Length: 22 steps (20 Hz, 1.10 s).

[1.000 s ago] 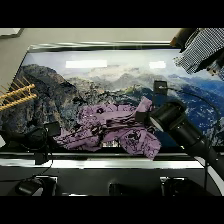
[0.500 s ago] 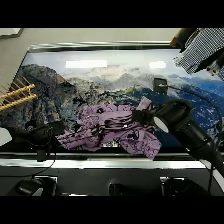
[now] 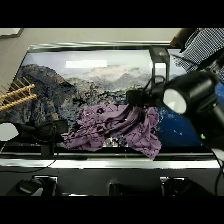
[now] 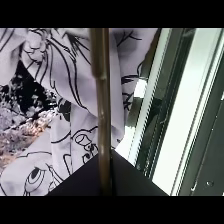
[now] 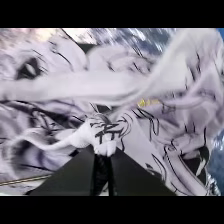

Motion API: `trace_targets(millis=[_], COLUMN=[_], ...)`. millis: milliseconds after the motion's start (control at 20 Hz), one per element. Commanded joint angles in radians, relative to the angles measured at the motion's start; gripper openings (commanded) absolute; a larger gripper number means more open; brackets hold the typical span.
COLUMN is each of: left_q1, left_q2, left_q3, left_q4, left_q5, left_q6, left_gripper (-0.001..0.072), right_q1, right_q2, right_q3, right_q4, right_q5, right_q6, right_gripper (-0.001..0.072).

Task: Fold the clothes and pants, and hang the long-sleeved shirts on hangers.

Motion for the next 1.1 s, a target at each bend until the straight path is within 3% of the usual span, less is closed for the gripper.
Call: trace_targets(millis=[0, 250, 550, 1050], left_q1=[-0.001, -0.001, -0.011, -0.176], left_q2=[-0.026, -0.087, -0.187, -0.386], left_q3=[0.0, 0.0, 0.0, 0.129], left_q4=[-0.021, -0.108, -0.221, -0.224], left_q5=[0.047, 0.125, 0.146, 0.19], left_q6=[0.026, 0.092, 0.158, 0.175], left_gripper=[0.0025, 0.0025, 0.0025, 0.0026], right_q1=[0.0, 0.0, 0.0, 0.0], right_q2=[-0.083, -0.084, -0.07, 0.055], right_q3=[0.16, 0.121, 0.046, 0.04], right_q4=[0.052, 0.109, 0.087, 0.092], right_q5=[0.146, 0.283, 0.277, 0.269], right_q6=[-0.101, -0.136, -0.154, -0.164], right_gripper=[0.0049, 0.0049, 0.0049, 0.0049])
